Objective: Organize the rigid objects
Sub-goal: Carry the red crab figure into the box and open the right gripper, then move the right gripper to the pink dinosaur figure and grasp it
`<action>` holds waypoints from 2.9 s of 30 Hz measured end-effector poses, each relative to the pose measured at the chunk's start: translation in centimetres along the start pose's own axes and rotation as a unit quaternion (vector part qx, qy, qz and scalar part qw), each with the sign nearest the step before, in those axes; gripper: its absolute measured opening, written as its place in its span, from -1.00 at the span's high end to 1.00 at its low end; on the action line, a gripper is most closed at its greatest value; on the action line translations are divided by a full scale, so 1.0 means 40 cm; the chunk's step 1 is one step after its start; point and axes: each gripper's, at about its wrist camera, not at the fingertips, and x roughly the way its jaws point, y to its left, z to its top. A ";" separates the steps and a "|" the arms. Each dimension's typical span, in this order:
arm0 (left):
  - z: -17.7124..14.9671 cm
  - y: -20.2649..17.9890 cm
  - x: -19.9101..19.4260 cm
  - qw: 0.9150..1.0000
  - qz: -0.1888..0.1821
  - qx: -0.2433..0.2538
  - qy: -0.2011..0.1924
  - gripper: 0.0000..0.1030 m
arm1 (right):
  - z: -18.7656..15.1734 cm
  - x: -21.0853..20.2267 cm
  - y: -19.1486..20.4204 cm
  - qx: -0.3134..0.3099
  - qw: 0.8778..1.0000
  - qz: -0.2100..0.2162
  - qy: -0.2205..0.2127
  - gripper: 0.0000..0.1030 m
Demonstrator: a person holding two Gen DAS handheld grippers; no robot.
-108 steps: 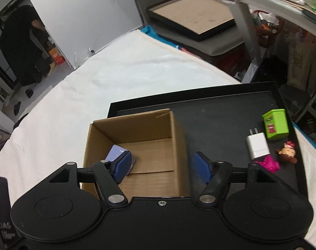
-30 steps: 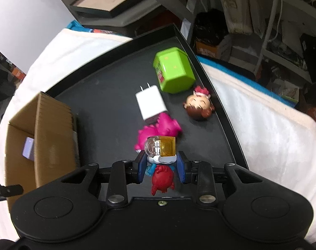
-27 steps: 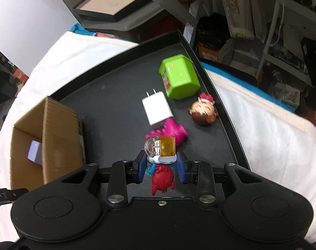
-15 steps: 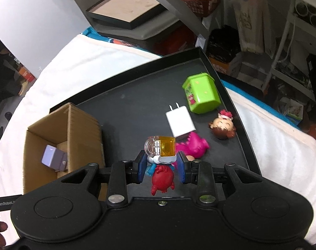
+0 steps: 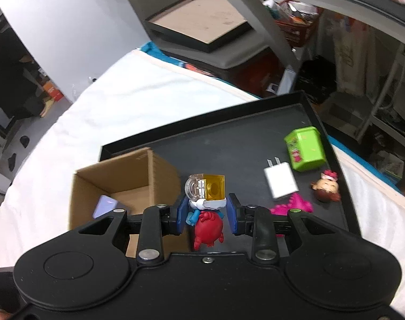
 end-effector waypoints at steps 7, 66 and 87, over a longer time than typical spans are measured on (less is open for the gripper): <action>0.006 0.019 0.015 1.000 -0.011 -0.010 0.003 0.55 | 0.008 0.012 0.071 -0.014 1.000 0.016 0.002 0.41; 0.037 0.010 -0.056 1.000 0.010 0.009 0.001 -0.07 | 0.003 0.043 0.126 -0.035 0.999 -0.001 0.030 -0.43; 0.040 -0.071 -0.060 0.998 0.053 0.025 -0.002 -0.41 | -0.014 0.047 -0.112 0.037 0.998 -0.031 0.029 -0.53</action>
